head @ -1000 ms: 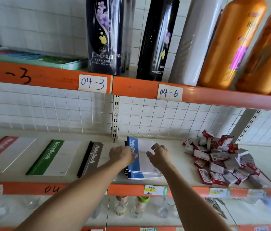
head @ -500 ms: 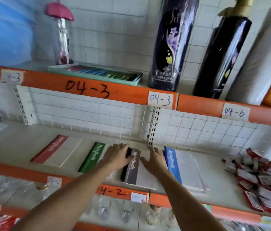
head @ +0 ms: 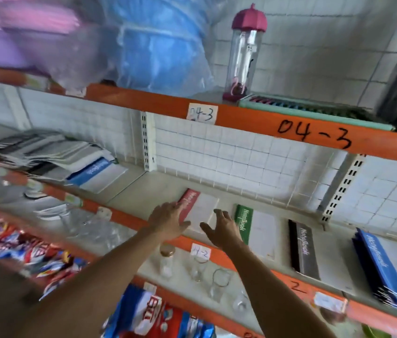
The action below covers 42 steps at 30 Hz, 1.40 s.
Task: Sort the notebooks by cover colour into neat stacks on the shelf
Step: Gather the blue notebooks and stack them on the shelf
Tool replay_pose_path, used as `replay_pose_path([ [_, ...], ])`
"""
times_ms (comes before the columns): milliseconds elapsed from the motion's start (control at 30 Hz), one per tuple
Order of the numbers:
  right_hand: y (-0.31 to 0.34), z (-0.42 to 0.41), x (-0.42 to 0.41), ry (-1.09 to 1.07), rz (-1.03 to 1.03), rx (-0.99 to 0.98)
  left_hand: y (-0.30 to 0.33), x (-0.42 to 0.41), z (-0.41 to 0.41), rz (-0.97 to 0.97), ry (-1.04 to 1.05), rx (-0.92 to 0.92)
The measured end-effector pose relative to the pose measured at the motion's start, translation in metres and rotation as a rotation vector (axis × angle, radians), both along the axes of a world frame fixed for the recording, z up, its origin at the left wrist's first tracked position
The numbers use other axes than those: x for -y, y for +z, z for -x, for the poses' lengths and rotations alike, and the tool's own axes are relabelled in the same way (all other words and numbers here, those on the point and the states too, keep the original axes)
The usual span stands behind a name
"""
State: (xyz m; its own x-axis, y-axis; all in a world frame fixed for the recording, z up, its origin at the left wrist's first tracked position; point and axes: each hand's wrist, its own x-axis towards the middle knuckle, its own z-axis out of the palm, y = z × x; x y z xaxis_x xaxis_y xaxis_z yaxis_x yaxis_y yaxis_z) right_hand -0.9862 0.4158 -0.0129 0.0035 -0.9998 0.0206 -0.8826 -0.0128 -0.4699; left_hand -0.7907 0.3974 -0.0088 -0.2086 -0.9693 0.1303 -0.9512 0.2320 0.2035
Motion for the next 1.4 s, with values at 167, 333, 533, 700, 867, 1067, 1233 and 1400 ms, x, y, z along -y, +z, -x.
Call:
replay_pose_path([
  [167, -0.015, -0.094, 0.004, 0.077, -0.026, 0.026, -0.007, 0.000, -0.087, -0.035, 0.060, 0.095],
  [333, -0.013, -0.166, 0.028, 0.125, -0.037, 0.013, -0.009, 0.019, -0.159, -0.033, 0.080, 0.052],
  [533, -0.021, -0.242, 0.079, 0.198, -0.048, -0.014, -0.018, 0.057, -0.237, -0.014, 0.146, 0.001],
  [700, -0.030, -0.318, 0.140, 0.240, -0.044, 0.018, -0.014, 0.107, -0.300, -0.017, 0.172, 0.096],
  [867, -0.040, -0.401, 0.190, 0.262, -0.037, 0.071, -0.010, 0.166, -0.375, 0.017, 0.157, 0.188],
  [1067, -0.048, -0.466, 0.235, 0.288, 0.012, 0.031, -0.011, 0.216, -0.440, 0.066, 0.172, 0.282],
  [1233, -0.058, -0.488, 0.258, 0.200, 0.002, 0.004, -0.023, 0.227, -0.466, 0.066, 0.156, 0.283],
  [1400, -0.058, -0.497, 0.275, 0.074, 0.019, 0.002, -0.015, 0.244, -0.473, 0.348, 0.019, 0.224],
])
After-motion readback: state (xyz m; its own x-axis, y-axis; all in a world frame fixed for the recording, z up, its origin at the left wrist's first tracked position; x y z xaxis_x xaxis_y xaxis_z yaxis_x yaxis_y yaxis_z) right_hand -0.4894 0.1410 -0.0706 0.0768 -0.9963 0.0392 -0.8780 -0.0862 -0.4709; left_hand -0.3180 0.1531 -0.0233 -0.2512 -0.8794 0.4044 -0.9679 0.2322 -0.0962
